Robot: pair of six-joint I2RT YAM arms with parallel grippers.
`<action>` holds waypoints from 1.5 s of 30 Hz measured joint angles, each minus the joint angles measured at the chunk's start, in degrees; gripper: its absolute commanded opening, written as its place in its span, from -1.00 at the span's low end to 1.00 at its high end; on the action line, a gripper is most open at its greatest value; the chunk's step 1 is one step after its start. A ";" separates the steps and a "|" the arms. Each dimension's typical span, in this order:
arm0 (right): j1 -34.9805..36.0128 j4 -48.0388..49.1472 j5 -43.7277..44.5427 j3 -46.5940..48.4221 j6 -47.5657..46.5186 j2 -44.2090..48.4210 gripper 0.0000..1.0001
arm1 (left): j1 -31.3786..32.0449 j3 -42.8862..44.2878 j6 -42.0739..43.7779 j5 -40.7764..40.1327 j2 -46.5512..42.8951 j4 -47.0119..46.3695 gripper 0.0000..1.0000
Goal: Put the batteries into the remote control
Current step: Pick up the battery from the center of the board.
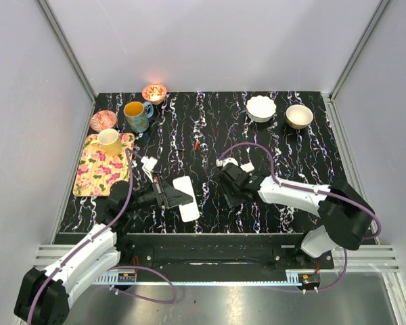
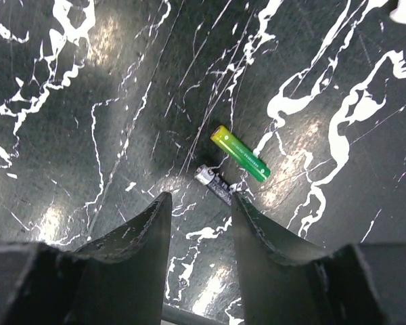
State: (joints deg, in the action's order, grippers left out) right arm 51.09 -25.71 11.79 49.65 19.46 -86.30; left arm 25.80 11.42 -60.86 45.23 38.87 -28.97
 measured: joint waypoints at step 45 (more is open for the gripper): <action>0.98 -4.59 -0.26 4.68 -0.17 -8.22 0.15 | 0.00 -1.73 -0.15 -0.07 -1.03 -0.07 -1.00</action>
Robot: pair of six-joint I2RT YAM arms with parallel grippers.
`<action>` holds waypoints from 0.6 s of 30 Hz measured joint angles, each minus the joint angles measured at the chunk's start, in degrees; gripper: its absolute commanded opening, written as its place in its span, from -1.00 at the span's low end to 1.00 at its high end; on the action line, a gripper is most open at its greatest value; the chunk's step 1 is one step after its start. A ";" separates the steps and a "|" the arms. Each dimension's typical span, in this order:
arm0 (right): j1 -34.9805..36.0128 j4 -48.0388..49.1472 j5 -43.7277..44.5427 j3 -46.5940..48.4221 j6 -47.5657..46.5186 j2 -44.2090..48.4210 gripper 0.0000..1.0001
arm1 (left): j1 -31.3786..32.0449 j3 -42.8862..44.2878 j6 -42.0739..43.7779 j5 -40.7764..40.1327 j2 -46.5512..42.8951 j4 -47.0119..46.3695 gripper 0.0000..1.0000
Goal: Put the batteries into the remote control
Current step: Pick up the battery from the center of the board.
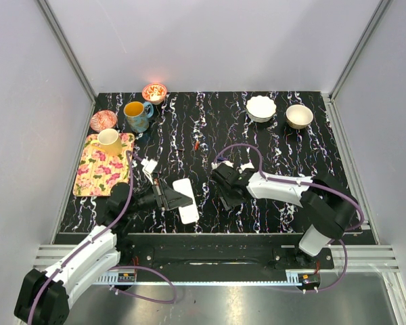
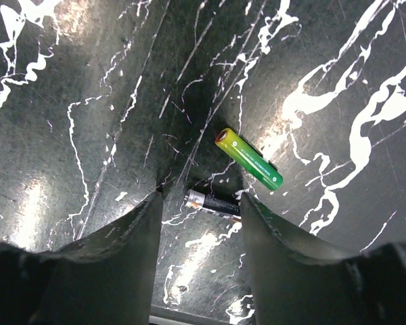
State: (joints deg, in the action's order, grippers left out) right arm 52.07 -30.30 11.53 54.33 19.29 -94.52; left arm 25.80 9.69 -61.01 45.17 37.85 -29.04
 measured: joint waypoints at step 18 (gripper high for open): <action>0.04 -2.58 2.58 -0.02 11.34 2.34 0.28 | 0.00 0.00 -0.04 0.00 -0.63 -0.15 -1.00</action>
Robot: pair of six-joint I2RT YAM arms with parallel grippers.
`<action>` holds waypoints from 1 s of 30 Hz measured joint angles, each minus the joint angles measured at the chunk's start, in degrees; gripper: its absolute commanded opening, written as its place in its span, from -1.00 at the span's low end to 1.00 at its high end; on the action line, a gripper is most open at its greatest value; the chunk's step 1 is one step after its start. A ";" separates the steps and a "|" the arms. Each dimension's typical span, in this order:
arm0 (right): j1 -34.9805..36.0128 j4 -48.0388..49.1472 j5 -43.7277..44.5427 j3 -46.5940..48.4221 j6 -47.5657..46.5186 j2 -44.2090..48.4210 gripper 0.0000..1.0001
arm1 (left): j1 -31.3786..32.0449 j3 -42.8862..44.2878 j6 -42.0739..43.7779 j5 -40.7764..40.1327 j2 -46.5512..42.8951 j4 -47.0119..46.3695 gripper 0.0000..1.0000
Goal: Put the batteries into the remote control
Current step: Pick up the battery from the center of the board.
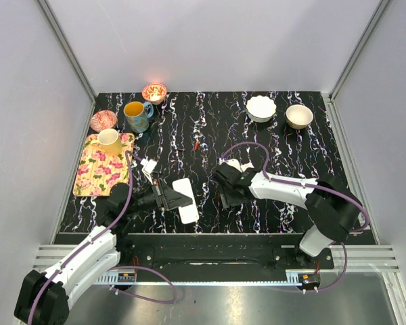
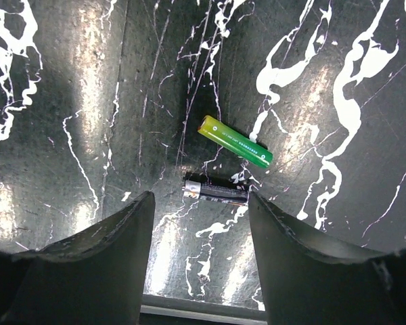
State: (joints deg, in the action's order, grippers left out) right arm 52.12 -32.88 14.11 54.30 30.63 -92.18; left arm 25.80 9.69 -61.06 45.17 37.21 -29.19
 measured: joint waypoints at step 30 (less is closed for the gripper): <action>-0.22 -1.16 2.43 -0.20 5.88 -2.19 0.10 | 0.00 -0.96 -0.07 0.02 -0.50 -0.09 -1.00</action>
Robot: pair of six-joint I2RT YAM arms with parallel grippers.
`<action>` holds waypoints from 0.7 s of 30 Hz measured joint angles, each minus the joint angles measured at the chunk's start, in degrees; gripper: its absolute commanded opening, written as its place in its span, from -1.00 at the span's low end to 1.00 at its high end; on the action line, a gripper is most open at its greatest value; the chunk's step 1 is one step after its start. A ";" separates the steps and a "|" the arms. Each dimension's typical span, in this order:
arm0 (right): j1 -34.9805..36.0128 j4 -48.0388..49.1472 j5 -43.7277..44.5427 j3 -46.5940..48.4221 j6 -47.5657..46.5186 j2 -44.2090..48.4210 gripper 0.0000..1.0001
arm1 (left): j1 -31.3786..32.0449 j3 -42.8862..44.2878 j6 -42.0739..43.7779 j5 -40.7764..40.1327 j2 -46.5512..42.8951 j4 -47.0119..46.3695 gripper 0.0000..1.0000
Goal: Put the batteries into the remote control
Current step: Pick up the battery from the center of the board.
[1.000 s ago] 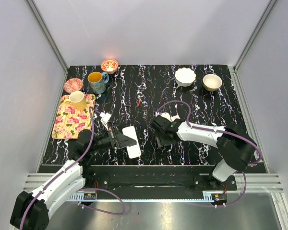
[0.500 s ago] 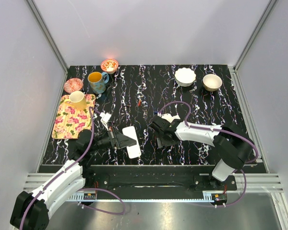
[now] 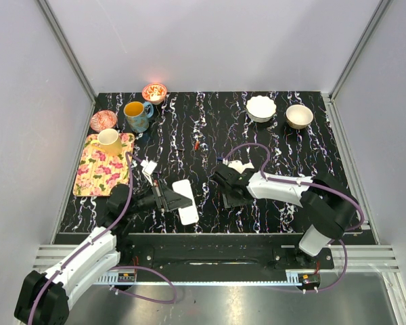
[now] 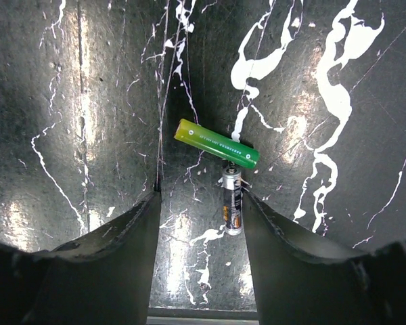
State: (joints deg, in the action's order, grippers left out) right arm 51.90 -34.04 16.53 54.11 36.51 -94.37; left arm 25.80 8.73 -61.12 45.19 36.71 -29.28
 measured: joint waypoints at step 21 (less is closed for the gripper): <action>-4.48 5.33 -3.19 -2.45 -2.80 1.22 -0.36 | 0.00 0.00 -0.39 -0.26 0.96 -0.70 -1.00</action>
State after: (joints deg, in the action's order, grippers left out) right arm 47.42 -28.71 13.34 51.66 33.71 -93.14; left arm 25.80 8.73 -61.52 44.93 37.67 -29.98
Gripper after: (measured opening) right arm 0.347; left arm 0.249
